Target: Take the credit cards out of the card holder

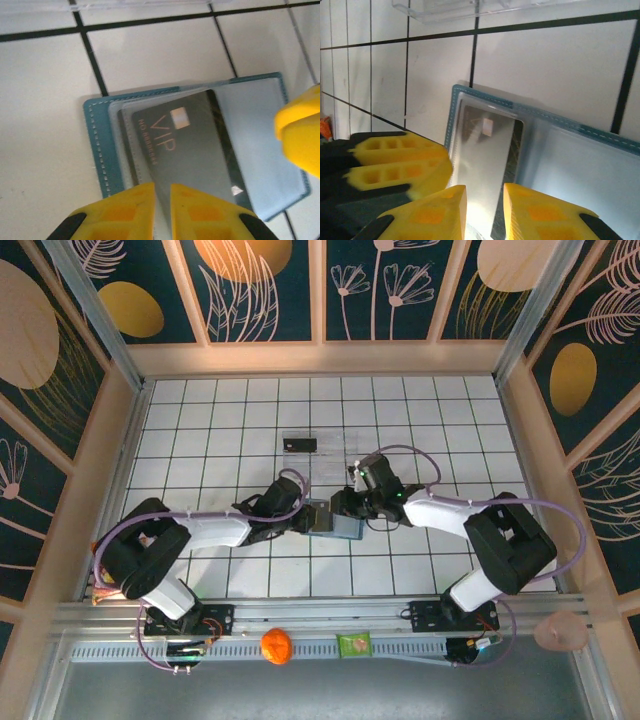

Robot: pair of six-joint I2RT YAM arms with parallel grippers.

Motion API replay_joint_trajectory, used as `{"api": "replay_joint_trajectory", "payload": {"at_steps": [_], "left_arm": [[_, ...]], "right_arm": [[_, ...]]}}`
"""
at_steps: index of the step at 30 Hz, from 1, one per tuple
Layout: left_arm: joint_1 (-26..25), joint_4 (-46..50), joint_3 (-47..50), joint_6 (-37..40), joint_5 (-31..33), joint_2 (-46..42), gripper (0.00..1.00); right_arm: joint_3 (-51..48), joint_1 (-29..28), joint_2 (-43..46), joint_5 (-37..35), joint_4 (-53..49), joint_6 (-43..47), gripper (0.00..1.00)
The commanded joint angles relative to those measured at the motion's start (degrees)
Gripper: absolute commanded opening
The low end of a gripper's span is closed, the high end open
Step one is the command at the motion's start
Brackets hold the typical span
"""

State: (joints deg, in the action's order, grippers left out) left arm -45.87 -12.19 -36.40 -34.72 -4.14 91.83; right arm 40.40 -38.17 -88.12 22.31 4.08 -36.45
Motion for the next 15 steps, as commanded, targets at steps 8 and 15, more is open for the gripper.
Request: {"api": "replay_joint_trajectory", "payload": {"at_steps": [8,15], "left_arm": [[0.26,0.72,0.35,-0.11,0.1,4.67,0.11],[0.25,0.94,1.16,-0.23,-0.52,3.88,0.1]], "right_arm": [[0.3,0.08,-3.63,0.02,-0.13,-0.86,0.26],[-1.2,0.42,-4.39,3.42,3.19,-2.29,0.24]]}}
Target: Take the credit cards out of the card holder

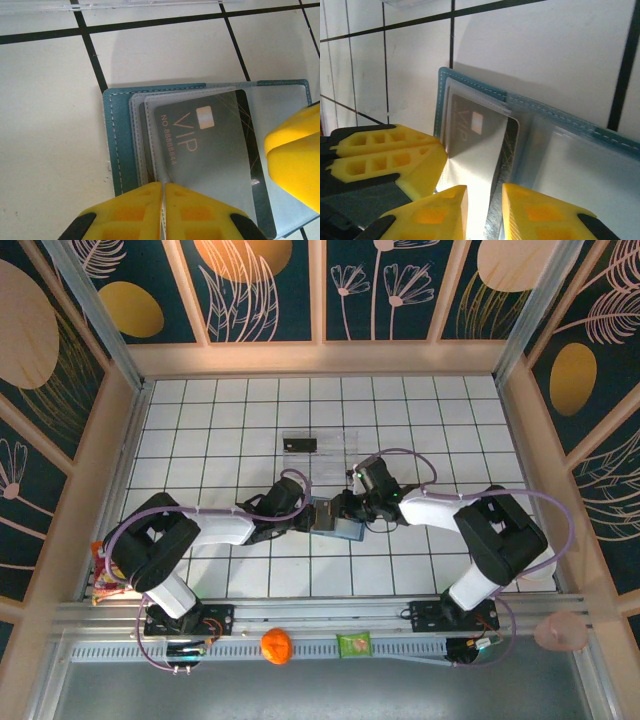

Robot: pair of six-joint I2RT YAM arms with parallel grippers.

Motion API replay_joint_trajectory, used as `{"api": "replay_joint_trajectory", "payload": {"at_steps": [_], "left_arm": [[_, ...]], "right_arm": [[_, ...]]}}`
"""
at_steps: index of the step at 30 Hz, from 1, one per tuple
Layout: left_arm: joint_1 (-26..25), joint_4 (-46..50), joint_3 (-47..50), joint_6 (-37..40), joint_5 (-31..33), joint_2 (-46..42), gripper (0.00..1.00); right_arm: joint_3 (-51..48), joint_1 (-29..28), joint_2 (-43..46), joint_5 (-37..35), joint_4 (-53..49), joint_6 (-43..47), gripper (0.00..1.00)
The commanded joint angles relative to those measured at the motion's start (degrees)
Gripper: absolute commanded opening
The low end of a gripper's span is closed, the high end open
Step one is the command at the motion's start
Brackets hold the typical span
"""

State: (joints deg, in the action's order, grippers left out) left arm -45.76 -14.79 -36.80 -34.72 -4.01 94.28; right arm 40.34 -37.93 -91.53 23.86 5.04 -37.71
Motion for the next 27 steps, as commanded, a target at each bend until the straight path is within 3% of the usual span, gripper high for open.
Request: {"api": "replay_joint_trajectory", "payload": {"at_steps": [1,14,23,27], "left_arm": [[0.14,3.68,1.55,-0.26,-0.65,1.37,0.1],[0.19,3.27,1.51,-0.35,-1.17,1.58,0.08],[0.15,3.39,1.26,-0.29,-1.53,1.56,0.08],[0.15,3.54,1.2,-0.28,-1.48,1.52,0.08]], "right_arm": [[-1.14,0.17,-1.17,1.98,2.26,-1.09,0.24],[-3.6,0.43,1.81,-0.39,1.52,-1.75,0.23],[-3.08,-0.08,-1.56,4.09,4.98,-2.53,0.22],[-2.99,-0.12,-2.21,4.36,5.22,-2.71,0.16]]}}
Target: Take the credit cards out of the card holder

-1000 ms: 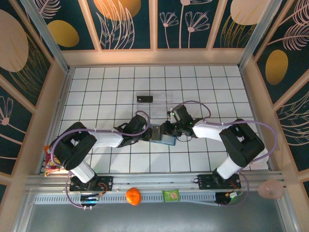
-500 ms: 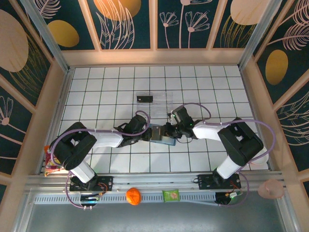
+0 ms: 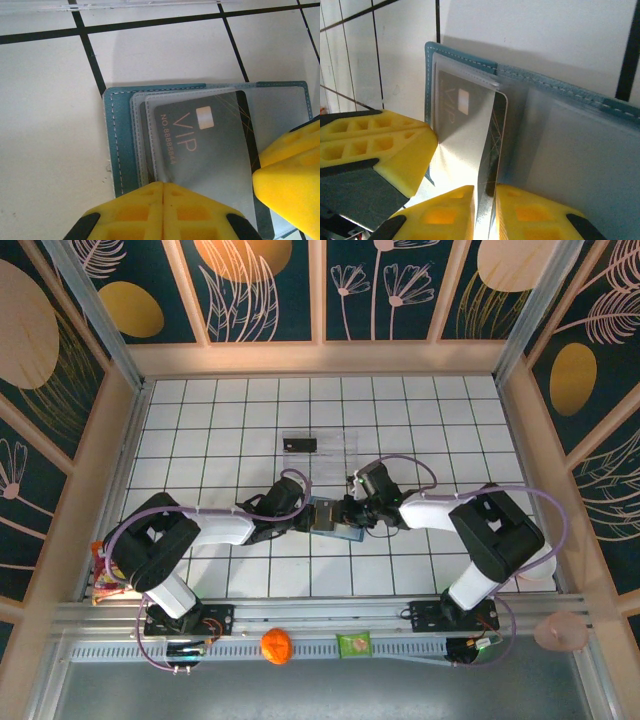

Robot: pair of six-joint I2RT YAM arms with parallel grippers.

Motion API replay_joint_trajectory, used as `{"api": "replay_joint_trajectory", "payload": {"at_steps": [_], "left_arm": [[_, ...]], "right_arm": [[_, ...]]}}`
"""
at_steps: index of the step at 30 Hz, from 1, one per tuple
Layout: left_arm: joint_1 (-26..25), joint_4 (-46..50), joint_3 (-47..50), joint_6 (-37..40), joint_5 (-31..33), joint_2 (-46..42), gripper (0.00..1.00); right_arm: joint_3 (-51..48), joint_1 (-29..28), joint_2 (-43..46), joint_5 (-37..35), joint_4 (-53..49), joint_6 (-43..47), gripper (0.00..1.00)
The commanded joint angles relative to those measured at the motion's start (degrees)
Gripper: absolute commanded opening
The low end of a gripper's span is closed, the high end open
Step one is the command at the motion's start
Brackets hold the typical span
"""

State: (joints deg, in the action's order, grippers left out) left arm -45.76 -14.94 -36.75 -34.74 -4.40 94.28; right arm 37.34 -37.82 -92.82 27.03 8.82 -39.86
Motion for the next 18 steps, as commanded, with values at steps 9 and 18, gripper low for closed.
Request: {"api": "replay_joint_trajectory", "payload": {"at_steps": [9,18], "left_arm": [[0.19,3.78,1.16,-0.39,-0.96,1.48,0.08],[0.15,3.27,2.03,-0.59,-1.17,0.99,0.08]], "right_arm": [[-2.4,0.66,2.37,-0.96,0.02,-0.53,0.0],[-5.74,4.19,8.89,-2.93,-6.18,2.14,0.0]]}}
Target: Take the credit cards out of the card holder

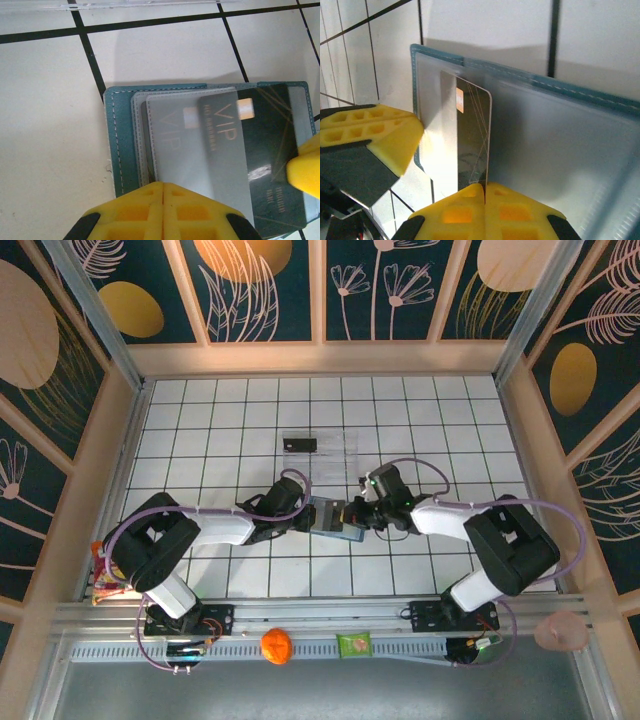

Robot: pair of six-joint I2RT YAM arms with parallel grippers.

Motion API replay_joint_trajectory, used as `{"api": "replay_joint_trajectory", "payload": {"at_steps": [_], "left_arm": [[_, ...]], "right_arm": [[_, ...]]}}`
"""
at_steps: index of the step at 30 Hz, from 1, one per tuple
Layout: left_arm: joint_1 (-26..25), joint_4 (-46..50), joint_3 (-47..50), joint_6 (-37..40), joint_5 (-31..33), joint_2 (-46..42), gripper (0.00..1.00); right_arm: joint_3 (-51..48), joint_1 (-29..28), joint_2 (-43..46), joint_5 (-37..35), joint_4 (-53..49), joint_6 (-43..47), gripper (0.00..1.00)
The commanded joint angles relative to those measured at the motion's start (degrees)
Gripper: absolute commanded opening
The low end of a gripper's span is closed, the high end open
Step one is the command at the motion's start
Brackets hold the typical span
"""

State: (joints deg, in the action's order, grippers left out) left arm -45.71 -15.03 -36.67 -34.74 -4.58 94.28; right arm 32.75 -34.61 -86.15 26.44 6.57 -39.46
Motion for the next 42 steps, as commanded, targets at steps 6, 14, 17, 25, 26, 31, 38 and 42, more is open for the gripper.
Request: {"api": "replay_joint_trajectory", "payload": {"at_steps": [6,14,17,25,26,31,38,42], "left_arm": [[0.11,3.77,1.95,-0.59,-0.26,-1.26,0.12],[0.1,5.24,0.44,-0.65,1.59,-9.34,0.54],[0.21,7.81,-0.28,0.24,3.99,-13.28,0.88],[1.46,16.12,1.04,1.08,14.73,-24.27,0.99],[1.61,17.43,1.07,1.0,16.39,-25.74,0.99],[2.27,22.05,1.42,0.99,20.92,-32.21,0.99],[6.29,25.05,3.65,-0.7,19.03,-40.03,0.99],[7.97,25.65,4.5,-1.68,17.08,-42.54,0.99]], "right_arm": [[1.9,1.77,7.03,-3.47,-10.02,6.16,0.0],[11.4,1.74,9.86,-3.52,-18.18,16.85,0.0],[15.25,0.96,8.83,-4.16,-19.77,21.25,0.0],[32.05,-3.77,-0.57,-18.2,-25.92,35.27,0.0],[34.56,-4.21,-2.32,-20.21,-26.98,37.47,0.0],[45.24,-6.88,-10.13,-30.96,-32.24,50.63,0.0],[56.72,-7.57,-17.89,-31.79,-37.73,65.38,0.0],[62.72,-7.4,-22.02,-29.84,-41.97,72.11,0.0]]}}
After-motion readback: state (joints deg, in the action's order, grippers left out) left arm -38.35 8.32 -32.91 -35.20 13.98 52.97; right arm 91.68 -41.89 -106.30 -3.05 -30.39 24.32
